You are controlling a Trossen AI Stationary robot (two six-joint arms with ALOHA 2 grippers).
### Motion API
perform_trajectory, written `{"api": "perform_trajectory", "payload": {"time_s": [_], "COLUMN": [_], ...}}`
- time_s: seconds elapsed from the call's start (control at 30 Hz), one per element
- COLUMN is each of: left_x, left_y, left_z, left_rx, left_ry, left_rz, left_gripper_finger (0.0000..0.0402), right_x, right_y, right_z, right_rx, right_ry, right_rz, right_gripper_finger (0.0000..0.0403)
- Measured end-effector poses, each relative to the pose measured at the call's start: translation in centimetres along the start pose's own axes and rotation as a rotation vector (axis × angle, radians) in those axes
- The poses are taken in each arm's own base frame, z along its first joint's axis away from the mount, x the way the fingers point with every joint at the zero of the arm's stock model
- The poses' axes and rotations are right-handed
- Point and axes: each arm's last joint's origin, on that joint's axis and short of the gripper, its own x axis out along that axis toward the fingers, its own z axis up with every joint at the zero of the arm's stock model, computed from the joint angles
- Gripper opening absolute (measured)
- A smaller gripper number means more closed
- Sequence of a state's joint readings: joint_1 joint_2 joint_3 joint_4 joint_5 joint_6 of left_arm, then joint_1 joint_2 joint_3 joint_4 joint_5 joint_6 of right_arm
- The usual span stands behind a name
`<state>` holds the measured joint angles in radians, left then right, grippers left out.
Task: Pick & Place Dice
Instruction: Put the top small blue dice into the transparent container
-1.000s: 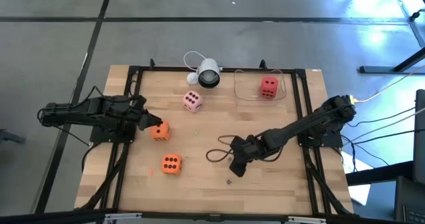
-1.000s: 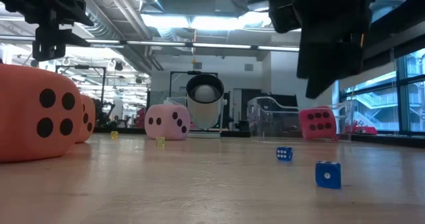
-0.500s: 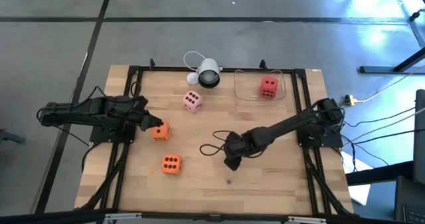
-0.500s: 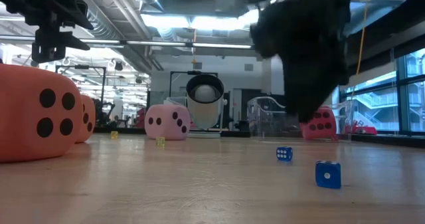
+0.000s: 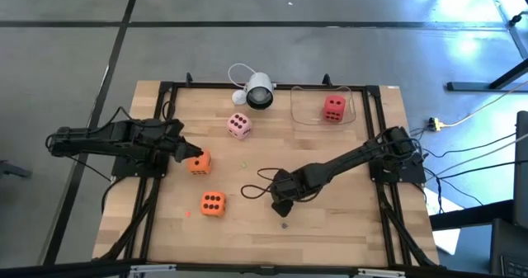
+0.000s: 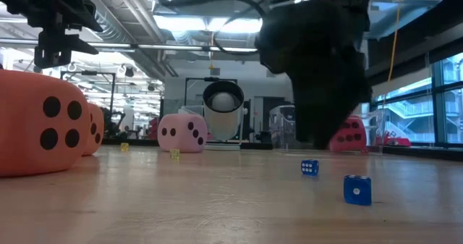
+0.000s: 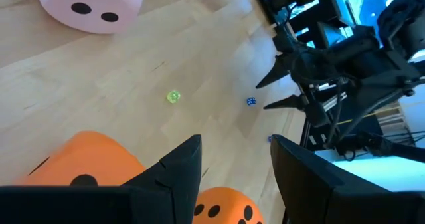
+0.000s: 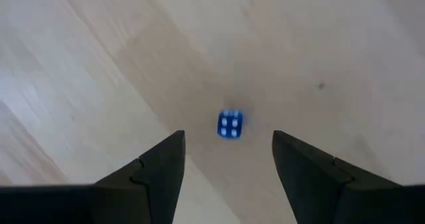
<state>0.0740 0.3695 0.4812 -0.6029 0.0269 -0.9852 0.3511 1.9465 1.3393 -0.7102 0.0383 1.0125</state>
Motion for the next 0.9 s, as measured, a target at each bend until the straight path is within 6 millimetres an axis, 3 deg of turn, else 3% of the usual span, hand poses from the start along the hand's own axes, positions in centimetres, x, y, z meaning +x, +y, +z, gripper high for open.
{"api": "perform_trajectory", "payload": {"time_s": [0.37,0.63,0.9], "left_x": [0.0,0.0,0.0], "left_y": [0.0,0.0,0.0], "left_z": [0.0,0.0,0.0], "left_rx": [-0.007,-0.026,-0.033], "left_ry": [-0.008,-0.007,-0.008], "left_rz": [0.005,0.004,0.004], "left_gripper_finger": [0.0175,0.0175,0.0175], "right_x": [-0.1,2.6,2.7], "right_y": [-0.4,-0.5,-0.2], "right_z": [0.3,0.1,-0.4], "right_rx": [-0.026,-0.068,-0.080], "right_ry": [-0.009,0.054,0.060], "right_rz": [-0.045,-0.075,-0.072], "right_gripper_finger": [0.0224,0.0224,0.0224]}}
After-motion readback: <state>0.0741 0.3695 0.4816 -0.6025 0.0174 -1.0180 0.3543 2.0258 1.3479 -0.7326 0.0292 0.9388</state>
